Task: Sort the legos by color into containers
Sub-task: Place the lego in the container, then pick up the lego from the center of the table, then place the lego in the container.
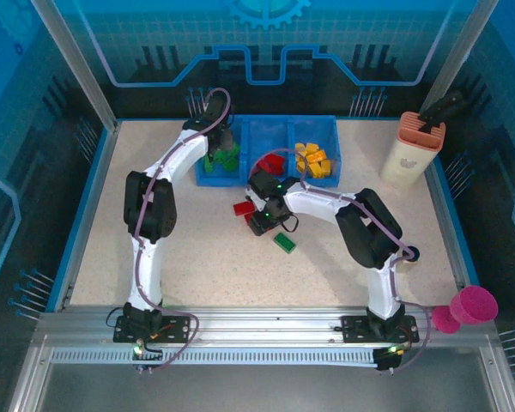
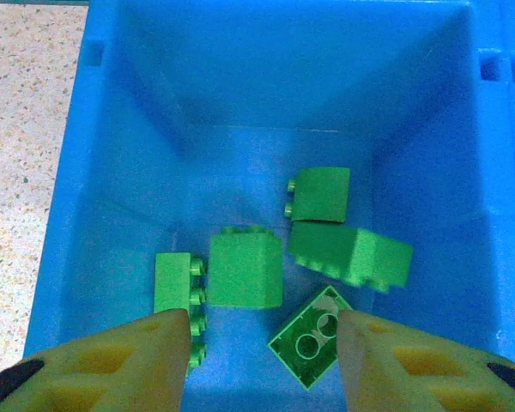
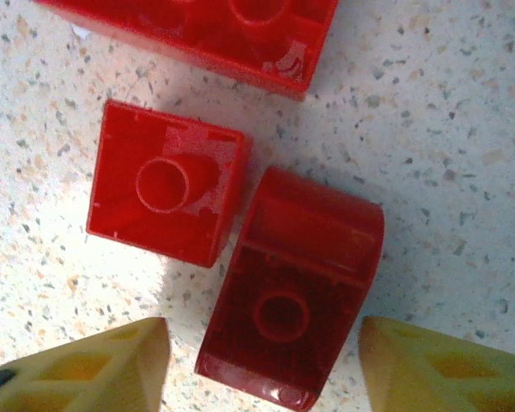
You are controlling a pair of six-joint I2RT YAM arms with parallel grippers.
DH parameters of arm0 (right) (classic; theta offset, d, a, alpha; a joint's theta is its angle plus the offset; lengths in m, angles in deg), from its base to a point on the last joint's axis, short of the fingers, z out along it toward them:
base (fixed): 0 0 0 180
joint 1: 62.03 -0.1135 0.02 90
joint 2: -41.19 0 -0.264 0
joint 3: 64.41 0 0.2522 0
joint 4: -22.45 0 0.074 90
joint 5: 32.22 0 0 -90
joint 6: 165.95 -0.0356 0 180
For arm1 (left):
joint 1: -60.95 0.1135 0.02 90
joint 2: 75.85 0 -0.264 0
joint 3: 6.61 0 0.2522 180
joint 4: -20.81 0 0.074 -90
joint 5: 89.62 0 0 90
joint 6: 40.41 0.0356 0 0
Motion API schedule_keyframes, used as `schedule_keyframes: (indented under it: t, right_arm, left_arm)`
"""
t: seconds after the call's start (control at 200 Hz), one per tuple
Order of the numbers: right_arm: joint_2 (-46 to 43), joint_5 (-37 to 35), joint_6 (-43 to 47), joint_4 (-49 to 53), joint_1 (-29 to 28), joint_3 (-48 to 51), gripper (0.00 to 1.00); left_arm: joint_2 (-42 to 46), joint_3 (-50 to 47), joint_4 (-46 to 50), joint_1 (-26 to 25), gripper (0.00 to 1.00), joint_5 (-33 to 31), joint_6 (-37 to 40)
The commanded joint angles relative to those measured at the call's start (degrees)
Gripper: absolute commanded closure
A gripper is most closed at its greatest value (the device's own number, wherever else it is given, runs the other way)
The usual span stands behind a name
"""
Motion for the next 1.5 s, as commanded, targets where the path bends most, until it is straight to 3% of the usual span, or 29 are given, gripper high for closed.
schedule_keyframes:
  t: [0.0, 0.22, 0.425, 0.525, 0.751, 1.076, 1.281, 1.496]
  right_arm:
    - [1.8, -1.05, 0.32, 1.32, -0.64, -1.82, 0.47]
    - [1.29, -2.37, 1.74, 3.12, -0.54, -1.62, 0.69]
    - [-5.47, -3.82, 5.59, 4.56, 2.79, -2.8, 0.72]
    - [-5.58, -4.1, 7.61, 4.39, 5.54, -7.43, 0.73]
    - [4.21, -4.34, 10.71, 5.21, 9.92, -25.5, 0.73]
    - [24.62, -4.87, 12.19, 10.01, 13.43, -53.61, 0.73]
    - [30.95, -2.69, 10.72, 9.23, 15.52, -61.73, 0.72]
    - [36.09, -4.2, 11.01, 10.93, 16.44, -67.99, 0.66]
  left_arm:
    - [2.89, 1.27, 1.26, 0.54, 0.5, 1.86, 1.36]
    - [13.61, -5.46, 1.1, 0.54, 0.44, 2.09, 2.68]
    - [29.17, -19.29, -1.71, 0.54, 0.43, 3.36, 3.35]
    - [36.93, -26.63, -2.97, 0.54, 0.37, 3.75, 3.18]
    - [49.63, -35.71, 1.88, 0.5, 0.31, 3.66, 2.96]
    - [57.08, -42.53, 10.39, 0.45, 0.27, 5.57, 1.36]
    - [58.8, -43.88, 14.16, 0.07, 0.27, 11.94, -1.58]
    - [58.13, -48.35, 17.47, -4.52, 0.27, 9.0, -3.16]
